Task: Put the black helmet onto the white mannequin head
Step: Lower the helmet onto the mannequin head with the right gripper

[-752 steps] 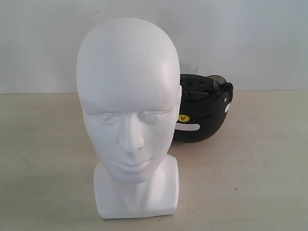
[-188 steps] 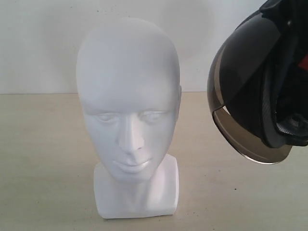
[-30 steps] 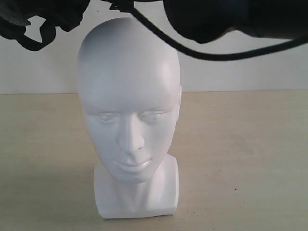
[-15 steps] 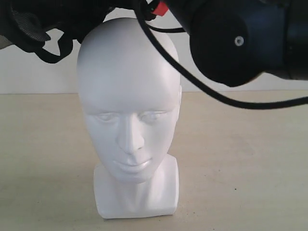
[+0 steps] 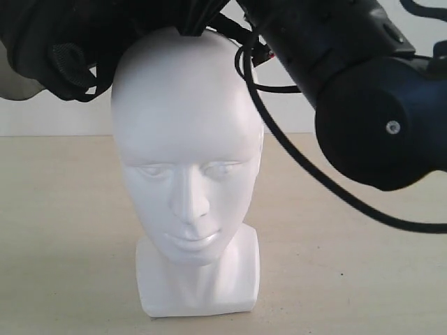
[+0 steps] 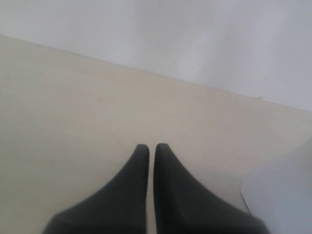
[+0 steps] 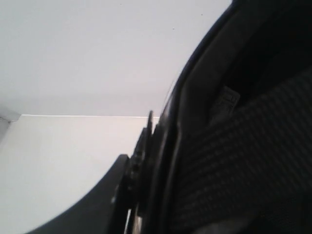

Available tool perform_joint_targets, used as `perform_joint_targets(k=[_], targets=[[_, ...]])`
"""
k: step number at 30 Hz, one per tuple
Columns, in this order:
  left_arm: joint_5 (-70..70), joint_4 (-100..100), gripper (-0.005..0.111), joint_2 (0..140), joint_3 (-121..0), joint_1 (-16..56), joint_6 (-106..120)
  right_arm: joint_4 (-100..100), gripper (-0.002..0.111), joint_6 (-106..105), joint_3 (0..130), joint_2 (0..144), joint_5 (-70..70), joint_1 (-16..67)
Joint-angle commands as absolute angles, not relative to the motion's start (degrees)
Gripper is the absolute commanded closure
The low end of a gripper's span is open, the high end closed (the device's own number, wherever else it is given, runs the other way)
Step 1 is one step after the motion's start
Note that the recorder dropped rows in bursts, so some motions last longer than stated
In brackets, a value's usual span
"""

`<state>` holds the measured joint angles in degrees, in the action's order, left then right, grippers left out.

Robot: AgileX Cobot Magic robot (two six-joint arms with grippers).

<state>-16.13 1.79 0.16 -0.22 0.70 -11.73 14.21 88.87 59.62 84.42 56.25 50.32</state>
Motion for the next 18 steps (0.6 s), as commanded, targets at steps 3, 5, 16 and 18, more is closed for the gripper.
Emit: perform_joint_targets(k=[3,5,16,18], targets=[[-15.9,1.9,0.102,0.0,0.0,1.2,-11.5,14.9,0.108,87.9,58.6,81.8,66.0,50.3],[-15.9,1.9,0.102,0.0,0.0,1.2,-11.5,14.9,0.108,87.7,58.1,81.8,65.9,50.3],[-15.9,1.9,0.102,0.0,0.0,1.2,-11.5,16.7,0.108,86.5,51.5,81.8,70.0,50.3],[-15.9,1.9,0.102,0.0,0.0,1.2,-11.5,17.6,0.108,86.5,50.4,81.8,70.0,50.3]])
